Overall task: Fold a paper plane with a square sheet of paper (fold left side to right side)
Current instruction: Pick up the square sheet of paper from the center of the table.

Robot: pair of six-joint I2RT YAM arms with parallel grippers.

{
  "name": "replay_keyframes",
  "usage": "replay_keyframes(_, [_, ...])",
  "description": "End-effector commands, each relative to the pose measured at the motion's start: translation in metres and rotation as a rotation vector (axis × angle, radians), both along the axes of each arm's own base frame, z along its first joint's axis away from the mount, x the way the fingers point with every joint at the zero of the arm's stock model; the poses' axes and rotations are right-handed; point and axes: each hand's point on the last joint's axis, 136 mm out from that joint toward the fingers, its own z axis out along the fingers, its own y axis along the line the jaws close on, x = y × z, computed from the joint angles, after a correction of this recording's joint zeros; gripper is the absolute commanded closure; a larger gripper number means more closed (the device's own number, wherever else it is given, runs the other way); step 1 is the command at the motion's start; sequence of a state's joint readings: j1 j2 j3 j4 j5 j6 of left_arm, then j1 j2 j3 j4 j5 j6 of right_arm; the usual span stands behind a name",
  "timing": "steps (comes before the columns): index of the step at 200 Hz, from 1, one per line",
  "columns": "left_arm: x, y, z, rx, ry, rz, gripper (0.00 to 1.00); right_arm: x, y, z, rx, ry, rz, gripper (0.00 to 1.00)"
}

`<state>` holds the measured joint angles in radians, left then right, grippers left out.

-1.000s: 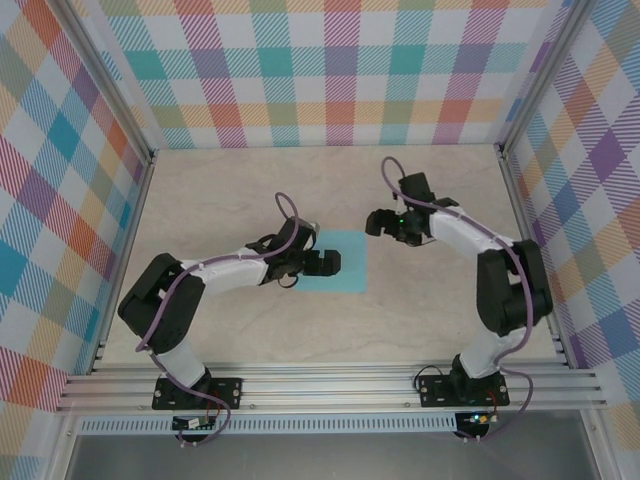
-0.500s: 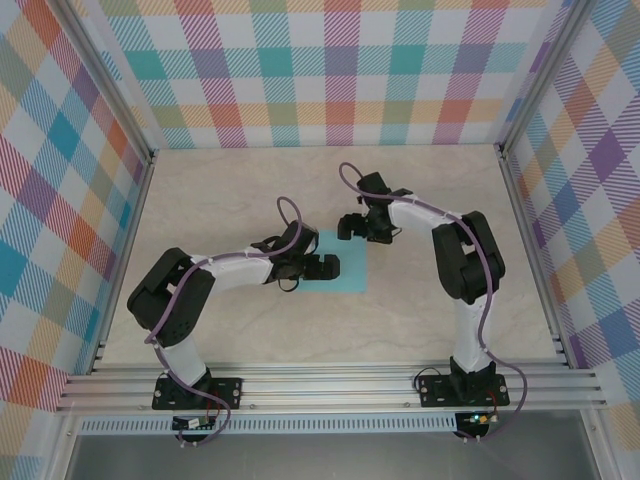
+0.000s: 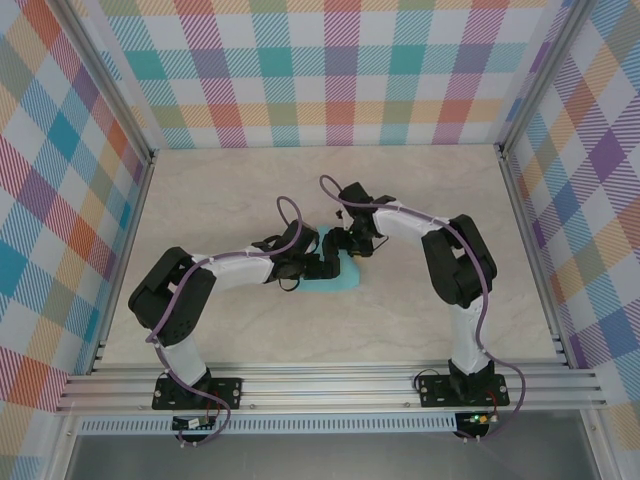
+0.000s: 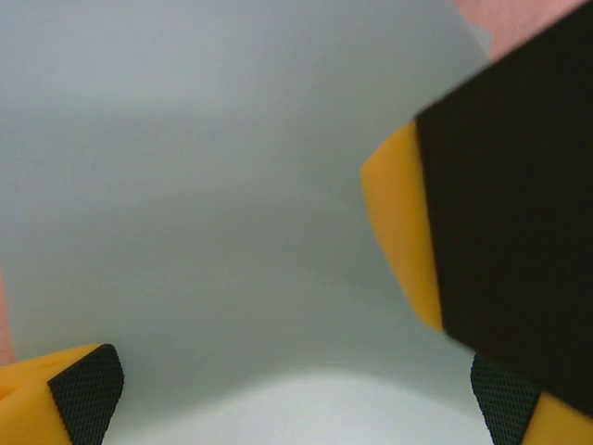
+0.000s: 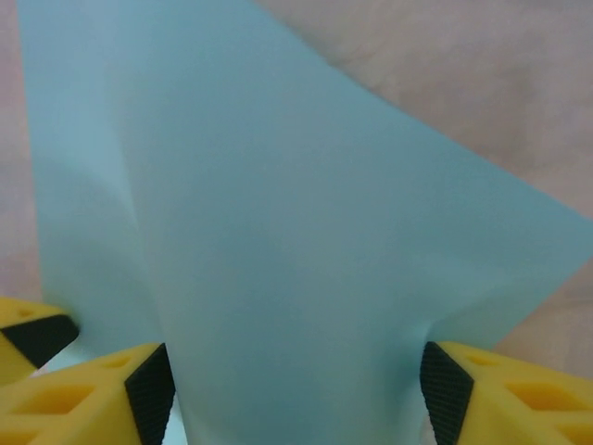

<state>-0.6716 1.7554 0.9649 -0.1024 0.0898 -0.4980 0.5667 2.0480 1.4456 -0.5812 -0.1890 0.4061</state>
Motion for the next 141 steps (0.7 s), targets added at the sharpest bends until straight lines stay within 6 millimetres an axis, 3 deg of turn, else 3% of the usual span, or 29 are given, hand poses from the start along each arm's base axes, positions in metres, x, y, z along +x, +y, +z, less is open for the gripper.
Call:
replay_keyframes(1, [-0.007, 0.003, -0.012, -0.002, 0.056, 0.002, 0.00, -0.015, -0.002, -0.012, -0.010, 0.069, 0.026, 0.36])
replay_keyframes(32, [-0.005, 0.005, 0.008, -0.024, -0.006, -0.001, 0.00, -0.013, -0.002, -0.008, -0.007, 0.047, 0.036, 0.54])
replay_keyframes(68, [-0.004, 0.013, 0.046, -0.058, -0.093, -0.003, 0.00, -0.008, 0.003, 0.009, 0.065, 0.007, 0.056, 0.71])
replay_keyframes(103, [0.000, 0.049, 0.083, -0.108, -0.162, 0.082, 0.00, -0.002, 0.006, 0.036, 0.216, -0.046, 0.056, 0.78])
replay_keyframes(141, [0.007, 0.091, 0.113, -0.279, -0.183, 0.174, 0.00, -0.002, 0.006, 0.092, 0.458, -0.135, 0.118, 0.81])
